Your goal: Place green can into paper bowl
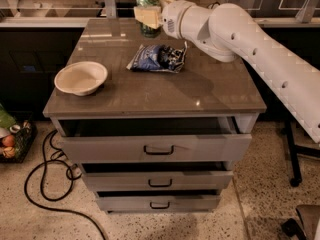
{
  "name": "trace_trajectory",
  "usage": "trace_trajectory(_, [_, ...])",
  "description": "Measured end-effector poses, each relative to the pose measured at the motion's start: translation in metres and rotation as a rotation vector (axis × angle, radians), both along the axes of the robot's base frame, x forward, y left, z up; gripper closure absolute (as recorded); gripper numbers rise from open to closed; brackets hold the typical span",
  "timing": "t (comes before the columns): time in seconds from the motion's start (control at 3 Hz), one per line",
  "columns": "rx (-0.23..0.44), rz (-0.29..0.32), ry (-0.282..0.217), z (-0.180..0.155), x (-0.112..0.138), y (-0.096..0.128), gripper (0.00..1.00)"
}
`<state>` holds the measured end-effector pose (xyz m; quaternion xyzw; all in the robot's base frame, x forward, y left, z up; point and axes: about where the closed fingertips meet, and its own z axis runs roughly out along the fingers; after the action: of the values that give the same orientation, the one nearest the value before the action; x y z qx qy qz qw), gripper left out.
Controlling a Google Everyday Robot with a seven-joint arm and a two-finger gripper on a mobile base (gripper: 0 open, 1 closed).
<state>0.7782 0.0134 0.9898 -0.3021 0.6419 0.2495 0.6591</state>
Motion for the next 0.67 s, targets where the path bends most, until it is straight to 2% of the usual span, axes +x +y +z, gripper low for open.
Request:
trace_trajectory(0.33, [0.0, 0.0, 0.0, 0.0, 0.0, 0.0, 1.0])
trace_trajectory(0.67, [0.0, 0.02, -0.001, 0.006, -0.012, 0.018, 1.0])
